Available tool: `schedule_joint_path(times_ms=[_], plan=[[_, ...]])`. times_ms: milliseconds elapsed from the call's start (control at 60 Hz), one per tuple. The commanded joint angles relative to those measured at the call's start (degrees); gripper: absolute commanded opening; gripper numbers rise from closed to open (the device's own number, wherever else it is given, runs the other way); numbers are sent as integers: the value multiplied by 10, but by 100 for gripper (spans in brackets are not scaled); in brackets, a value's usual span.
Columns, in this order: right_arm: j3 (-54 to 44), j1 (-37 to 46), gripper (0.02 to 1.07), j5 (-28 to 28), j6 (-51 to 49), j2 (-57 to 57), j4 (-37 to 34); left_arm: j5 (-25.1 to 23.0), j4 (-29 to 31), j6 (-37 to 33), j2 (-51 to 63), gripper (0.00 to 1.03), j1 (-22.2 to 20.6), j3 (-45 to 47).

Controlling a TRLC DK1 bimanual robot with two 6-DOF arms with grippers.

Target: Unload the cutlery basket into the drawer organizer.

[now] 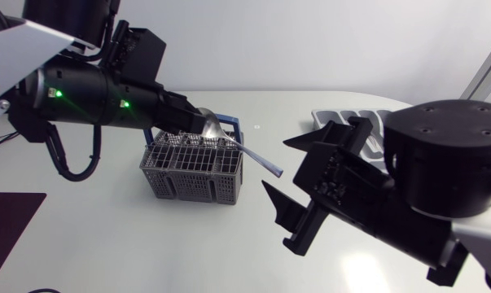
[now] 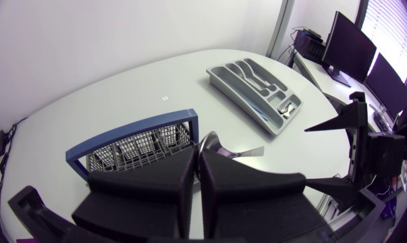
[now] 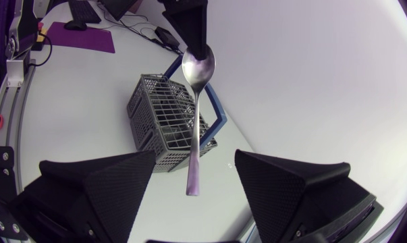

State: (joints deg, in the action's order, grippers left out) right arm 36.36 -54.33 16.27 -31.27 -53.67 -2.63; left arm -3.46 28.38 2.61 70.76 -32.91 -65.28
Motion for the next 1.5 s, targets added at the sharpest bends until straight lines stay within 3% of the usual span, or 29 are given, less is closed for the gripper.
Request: schedule_joint_path(times_ms=[0,183,617,950,1133,1183,1400,1483], plan=[[19,-5,84,5,14,-26,18,-16,-10,20,16,3,-6,-9],[46,-7,84,4,4,-87,48,-37,-10,23,27,3,-8,-18],[89,-1,47,-9,-3,-183,85,-46,-4,22,19,3,-11,-20],[82,20,35,-19,-2,-195,99,-48,4,20,14,3,-12,-20],[77,35,34,-26,-4,-200,107,-48,5,20,14,3,-14,-22],[76,35,28,-28,-5,-201,106,-48,5,19,14,3,-15,-22],[75,36,19,-33,-5,-208,104,-51,5,18,13,3,-15,-25],[74,36,8,-33,-5,-211,102,-52,5,17,10,3,-15,-25]])
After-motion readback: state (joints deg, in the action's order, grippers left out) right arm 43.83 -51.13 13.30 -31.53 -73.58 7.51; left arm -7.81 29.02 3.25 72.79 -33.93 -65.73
